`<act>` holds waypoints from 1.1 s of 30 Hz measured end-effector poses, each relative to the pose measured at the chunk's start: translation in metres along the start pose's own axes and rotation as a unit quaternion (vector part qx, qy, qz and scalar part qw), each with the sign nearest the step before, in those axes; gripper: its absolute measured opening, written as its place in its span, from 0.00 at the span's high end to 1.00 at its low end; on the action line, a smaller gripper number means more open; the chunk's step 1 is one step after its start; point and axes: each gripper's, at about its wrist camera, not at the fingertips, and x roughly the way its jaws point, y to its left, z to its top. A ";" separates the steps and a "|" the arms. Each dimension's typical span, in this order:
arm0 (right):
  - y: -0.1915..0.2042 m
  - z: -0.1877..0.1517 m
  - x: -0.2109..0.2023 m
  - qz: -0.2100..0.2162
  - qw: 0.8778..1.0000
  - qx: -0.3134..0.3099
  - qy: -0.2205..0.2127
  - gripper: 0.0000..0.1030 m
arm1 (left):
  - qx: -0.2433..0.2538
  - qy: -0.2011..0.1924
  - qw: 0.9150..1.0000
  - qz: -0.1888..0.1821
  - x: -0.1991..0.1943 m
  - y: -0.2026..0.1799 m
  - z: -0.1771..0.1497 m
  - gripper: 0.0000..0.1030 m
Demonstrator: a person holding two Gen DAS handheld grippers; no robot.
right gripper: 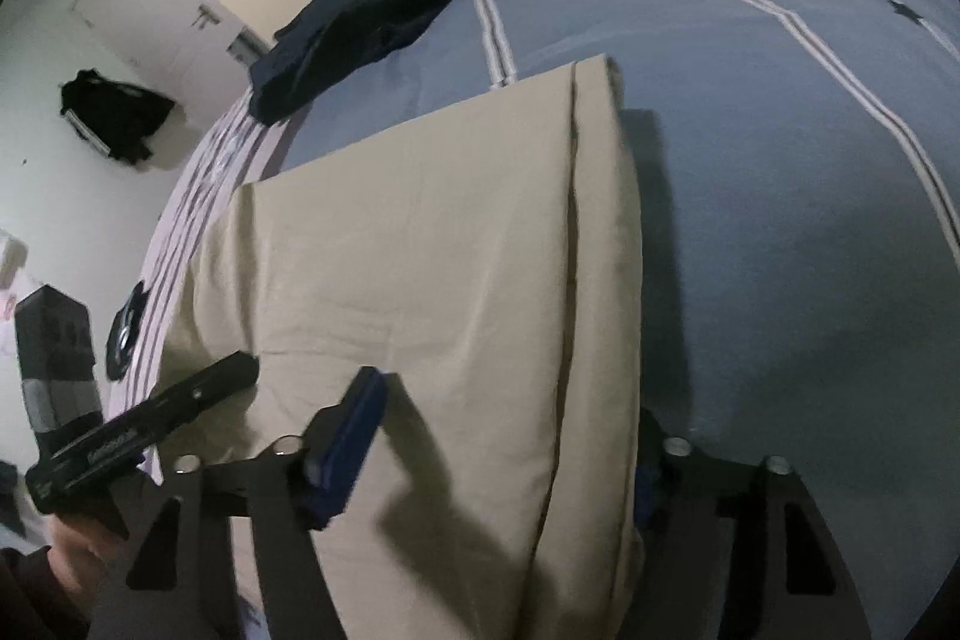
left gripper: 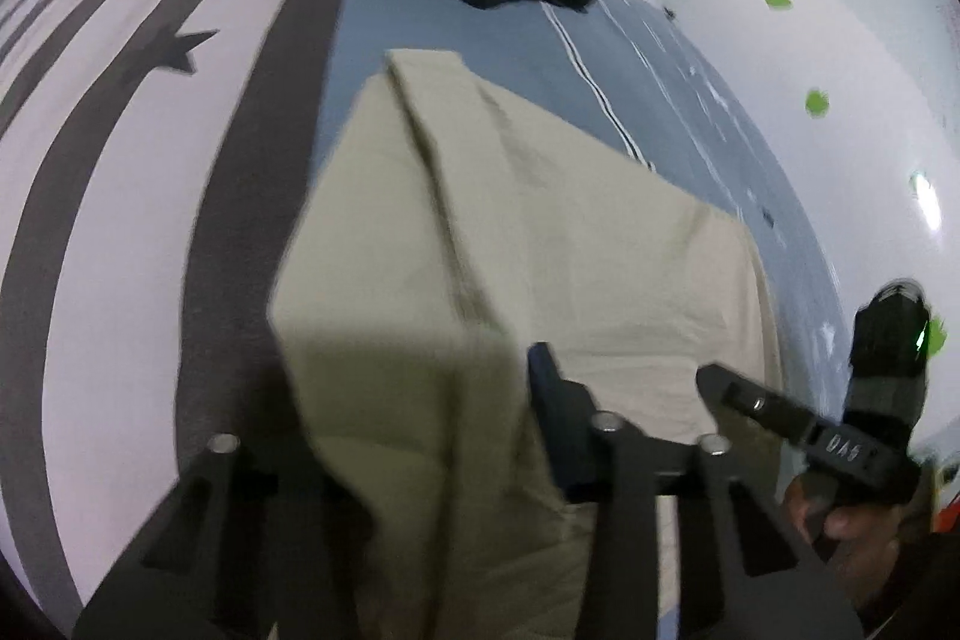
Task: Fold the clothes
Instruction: 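Lift the jacket edge with the right gripper while the left gripper pinches the fold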
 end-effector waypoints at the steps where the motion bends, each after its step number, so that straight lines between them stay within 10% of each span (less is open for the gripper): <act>1: 0.000 0.000 0.000 0.003 1.000 -0.001 0.003 0.50 | 0.006 -0.002 1.000 0.001 -0.001 0.000 0.000 0.76; 8: 0.016 0.002 -0.014 -0.019 0.999 -0.049 -0.001 0.83 | 0.040 -0.026 0.999 0.024 -0.021 -0.024 0.004 0.88; 17: 0.073 0.017 -0.052 -0.021 0.996 -0.074 -0.046 0.90 | 0.045 -0.084 0.995 0.025 -0.088 -0.010 0.038 0.91; 33: 0.351 -0.090 0.059 -0.010 0.996 -0.060 -0.073 0.90 | 0.086 -0.078 0.993 0.018 -0.232 0.275 0.042 0.92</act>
